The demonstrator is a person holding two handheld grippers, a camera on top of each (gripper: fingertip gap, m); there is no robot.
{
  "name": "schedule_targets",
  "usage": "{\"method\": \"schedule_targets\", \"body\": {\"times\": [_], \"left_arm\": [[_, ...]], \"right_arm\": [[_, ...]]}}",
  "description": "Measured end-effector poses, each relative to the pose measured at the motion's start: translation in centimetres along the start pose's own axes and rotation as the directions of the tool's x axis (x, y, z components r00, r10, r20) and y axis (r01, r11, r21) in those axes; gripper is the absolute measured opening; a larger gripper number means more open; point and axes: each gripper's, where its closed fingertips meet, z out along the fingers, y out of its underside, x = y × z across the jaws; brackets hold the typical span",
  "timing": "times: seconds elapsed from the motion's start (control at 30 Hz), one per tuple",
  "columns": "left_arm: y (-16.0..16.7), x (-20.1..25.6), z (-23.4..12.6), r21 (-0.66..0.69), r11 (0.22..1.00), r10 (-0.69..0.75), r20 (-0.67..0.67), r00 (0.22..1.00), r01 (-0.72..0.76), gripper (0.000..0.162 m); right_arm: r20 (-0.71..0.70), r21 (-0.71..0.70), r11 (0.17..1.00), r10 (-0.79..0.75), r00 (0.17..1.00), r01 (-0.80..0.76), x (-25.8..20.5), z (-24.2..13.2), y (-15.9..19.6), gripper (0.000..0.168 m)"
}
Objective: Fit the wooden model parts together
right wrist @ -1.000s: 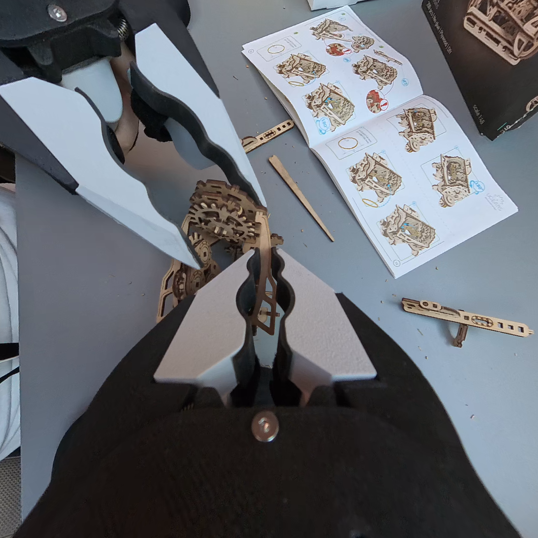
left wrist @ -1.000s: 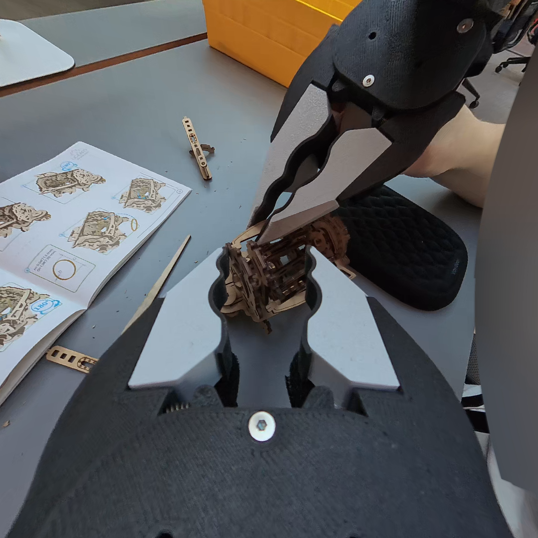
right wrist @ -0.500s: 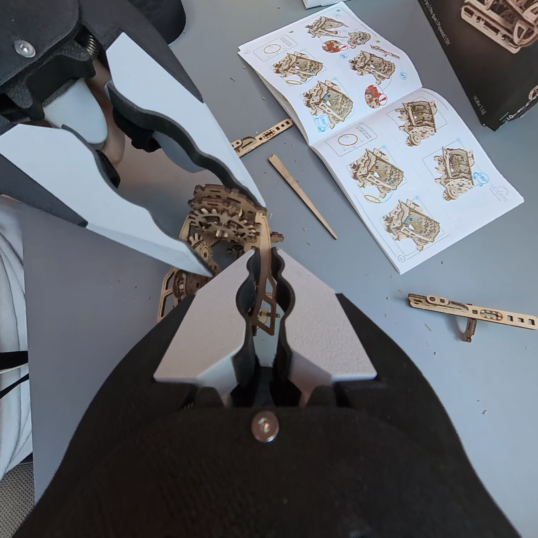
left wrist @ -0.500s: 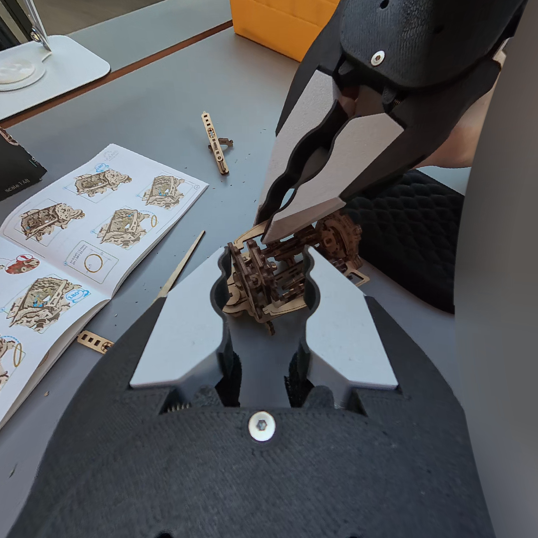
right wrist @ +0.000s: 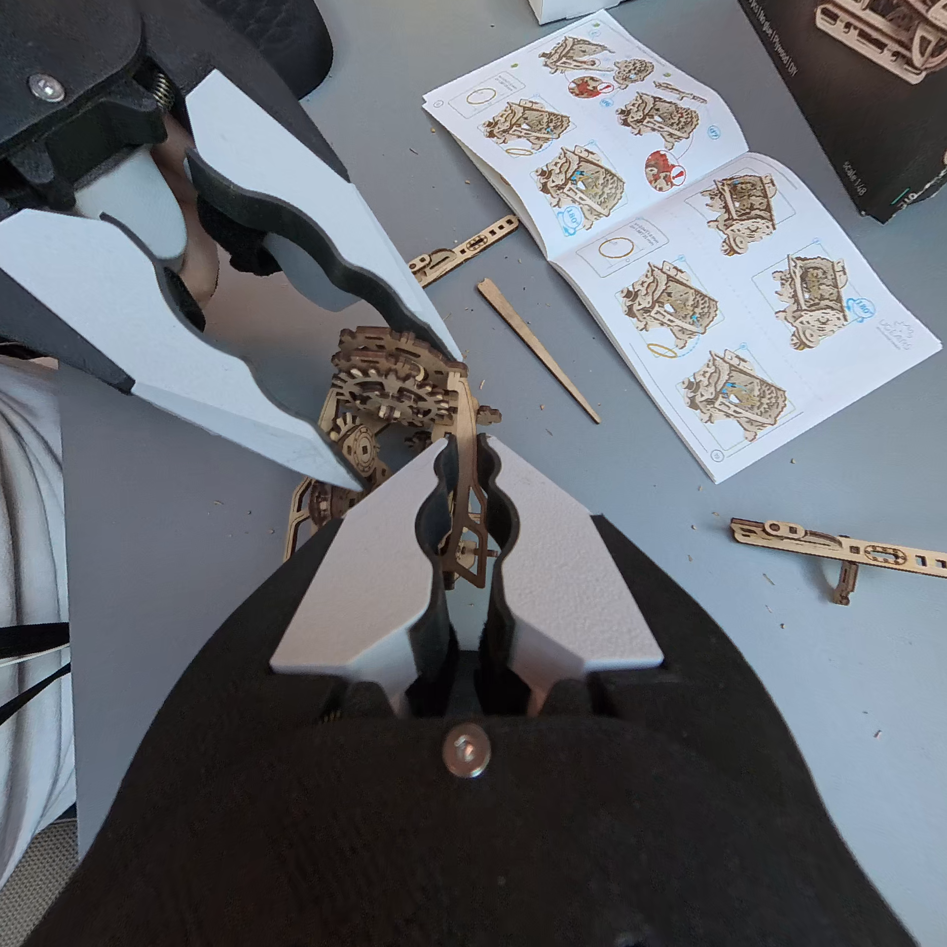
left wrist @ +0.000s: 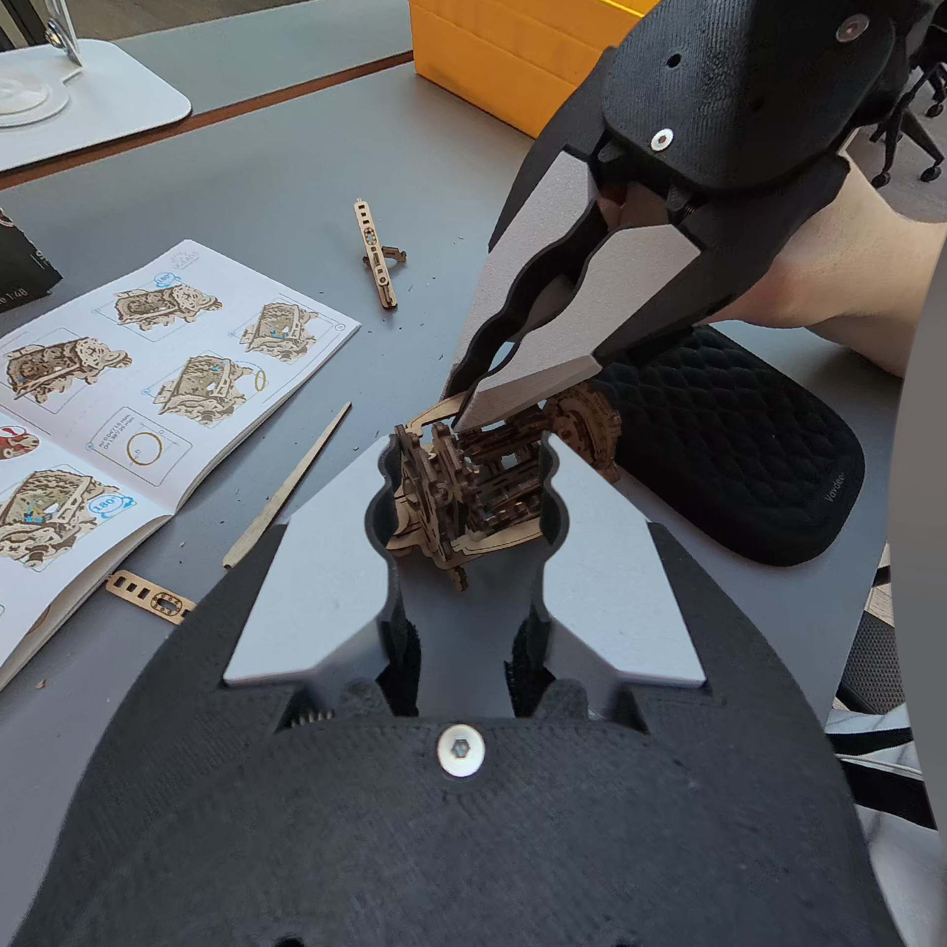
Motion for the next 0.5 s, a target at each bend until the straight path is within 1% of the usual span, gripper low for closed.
{"method": "schedule_targets", "body": {"times": [0.07,0.13,0.3,0.5], "left_arm": [[0.07,0.03,0.12,-0.001,1.0,0.0,0.013,1.0,0.0,0.053],[0.2,-0.12,0.18,-0.012,1.0,0.025,0.037,0.999,-0.025,0.05],[0.29,0.26,0.44,-0.021,0.999,0.04,0.047,0.998,-0.039,0.06],[0.33,0.28,0.49,-0.028,0.997,0.069,0.067,0.995,-0.067,0.06]], "right_arm": [[-0.005,-0.001,1.0,0.002,1.0,-0.002,0.05,0.01,0.01,0.005],[-0.007,0.0,1.0,0.005,1.0,-0.005,0.04,0.0,0.0,0.005],[-0.022,0.0,1.0,0.002,1.0,-0.002,0.19,0.05,-0.01,0.004],[-0.03,0.002,1.0,-0.002,1.0,0.002,0.18,0.05,-0.04,0.004]]}}
